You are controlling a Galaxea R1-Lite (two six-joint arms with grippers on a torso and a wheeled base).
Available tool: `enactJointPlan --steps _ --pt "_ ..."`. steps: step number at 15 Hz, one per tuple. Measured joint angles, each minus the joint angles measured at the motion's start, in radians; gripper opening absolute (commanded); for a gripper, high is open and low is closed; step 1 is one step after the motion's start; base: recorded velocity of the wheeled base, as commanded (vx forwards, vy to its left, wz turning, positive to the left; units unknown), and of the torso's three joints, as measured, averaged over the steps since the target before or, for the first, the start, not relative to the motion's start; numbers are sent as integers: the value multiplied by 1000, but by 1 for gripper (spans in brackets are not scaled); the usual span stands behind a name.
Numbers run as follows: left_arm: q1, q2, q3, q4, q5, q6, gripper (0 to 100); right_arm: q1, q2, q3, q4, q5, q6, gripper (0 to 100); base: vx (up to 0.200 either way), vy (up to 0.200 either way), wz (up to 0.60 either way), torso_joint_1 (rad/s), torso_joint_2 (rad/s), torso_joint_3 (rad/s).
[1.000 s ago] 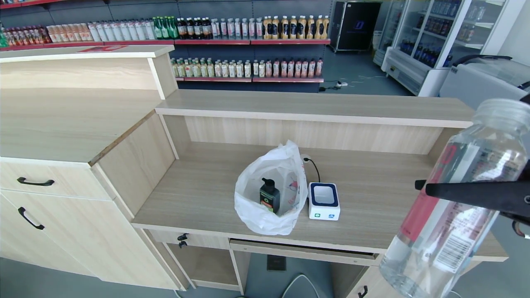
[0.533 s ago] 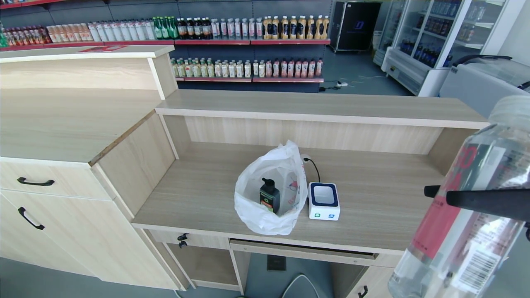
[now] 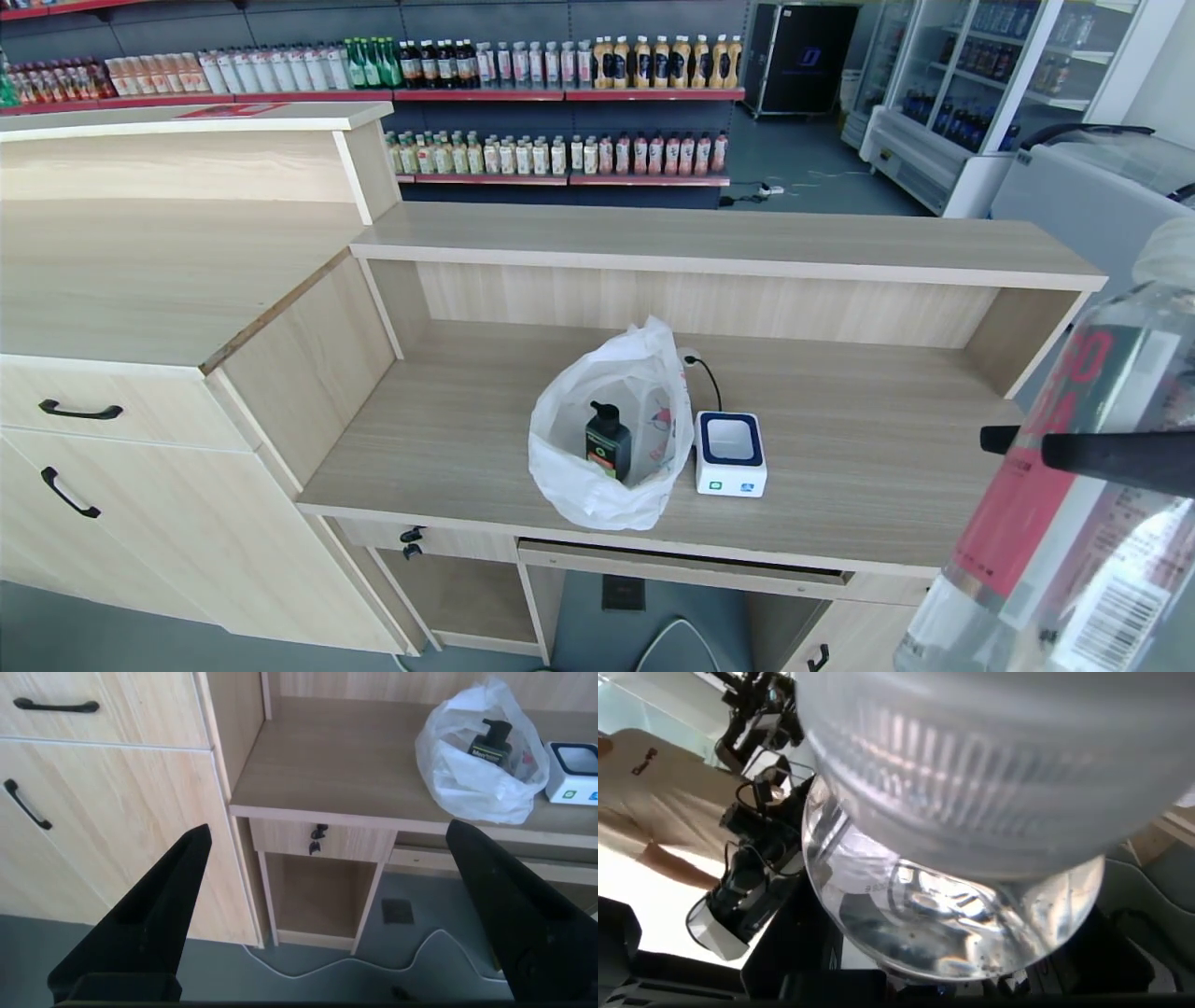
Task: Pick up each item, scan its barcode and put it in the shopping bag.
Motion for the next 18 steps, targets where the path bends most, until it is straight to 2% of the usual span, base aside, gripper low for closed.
enactJointPlan --steps 4,18 --pt "0 0 0 0 0 0 100 1 1 -53 -3 -1 40 0 0 0 0 0 0 0" --pt "0 0 0 0 0 0 100 -4 -10 -43 1 -5 39 0 0 0 0 0 0 0"
